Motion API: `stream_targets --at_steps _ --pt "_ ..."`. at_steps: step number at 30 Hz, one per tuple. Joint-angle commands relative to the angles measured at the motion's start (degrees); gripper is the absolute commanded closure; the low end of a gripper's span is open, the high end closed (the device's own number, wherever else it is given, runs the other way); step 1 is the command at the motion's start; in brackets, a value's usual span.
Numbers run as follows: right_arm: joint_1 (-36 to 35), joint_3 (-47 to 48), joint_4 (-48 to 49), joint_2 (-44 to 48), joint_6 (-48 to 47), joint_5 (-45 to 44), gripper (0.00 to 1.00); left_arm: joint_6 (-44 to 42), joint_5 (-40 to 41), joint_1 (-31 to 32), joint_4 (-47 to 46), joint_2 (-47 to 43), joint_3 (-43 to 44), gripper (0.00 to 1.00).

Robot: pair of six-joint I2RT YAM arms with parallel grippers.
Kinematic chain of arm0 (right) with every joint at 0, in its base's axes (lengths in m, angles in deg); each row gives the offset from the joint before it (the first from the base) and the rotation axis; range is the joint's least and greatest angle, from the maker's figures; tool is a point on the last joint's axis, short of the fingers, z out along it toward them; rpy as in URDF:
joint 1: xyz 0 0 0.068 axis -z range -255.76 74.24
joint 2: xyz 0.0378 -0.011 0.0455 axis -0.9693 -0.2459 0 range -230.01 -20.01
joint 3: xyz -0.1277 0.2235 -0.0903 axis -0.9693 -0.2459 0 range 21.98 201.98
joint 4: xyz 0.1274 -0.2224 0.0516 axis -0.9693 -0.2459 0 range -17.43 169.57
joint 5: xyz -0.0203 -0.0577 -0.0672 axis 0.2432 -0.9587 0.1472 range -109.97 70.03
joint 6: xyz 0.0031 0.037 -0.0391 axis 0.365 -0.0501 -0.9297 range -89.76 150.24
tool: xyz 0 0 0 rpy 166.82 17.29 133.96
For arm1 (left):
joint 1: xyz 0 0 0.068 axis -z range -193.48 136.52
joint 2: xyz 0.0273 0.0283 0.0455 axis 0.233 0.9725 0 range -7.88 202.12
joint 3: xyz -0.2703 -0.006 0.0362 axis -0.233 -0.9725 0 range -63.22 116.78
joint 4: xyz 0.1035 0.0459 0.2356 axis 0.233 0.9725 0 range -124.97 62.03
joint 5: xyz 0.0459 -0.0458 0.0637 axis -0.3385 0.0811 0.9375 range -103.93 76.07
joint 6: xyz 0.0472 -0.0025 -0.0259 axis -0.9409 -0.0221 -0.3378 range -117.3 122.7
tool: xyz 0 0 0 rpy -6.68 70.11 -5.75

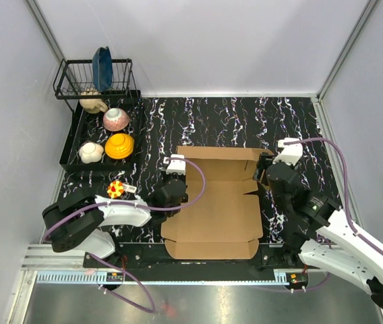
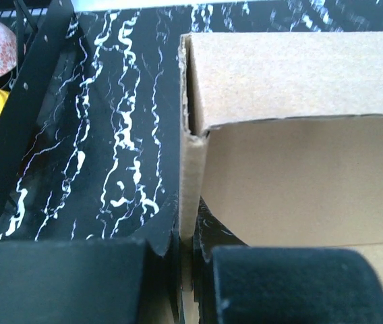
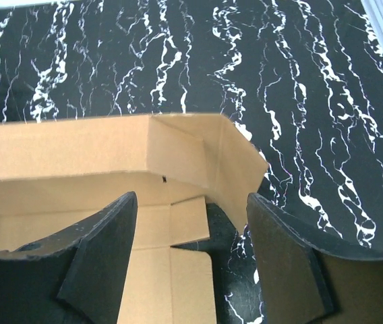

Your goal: Fold the paper box

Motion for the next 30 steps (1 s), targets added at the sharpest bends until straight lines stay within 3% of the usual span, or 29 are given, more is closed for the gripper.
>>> stream_targets --at_steps 1,7,14,23,30 --pt "0.49 0.77 -3.96 1.21 9.3 -7.18 0.28 5.5 -3.18 -0.84 13.66 -1.09 2.13 1.0" --pt "2.06 -3.01 -5.2 4.46 15.56 -9.83 0.29 8.14 -10.12 -3.03 23.95 -1.53 5.56 1.0" --pt "6.28 -5.21 -5.29 2.45 19.17 -5.0 0.3 10.25 -20.4 -8.22 27.04 -1.44 6.09 1.0" --pt "8.83 -11.27 -2.39 0.34 22.42 -1.3 0.32 9.91 -21.73 -8.66 27.23 0.58 7.68 1.0" --pt "17.18 -13.47 4.89 -4.15 20.76 5.55 0.37 9.46 -26.38 -10.86 30.3 1.11 10.57 1.0"
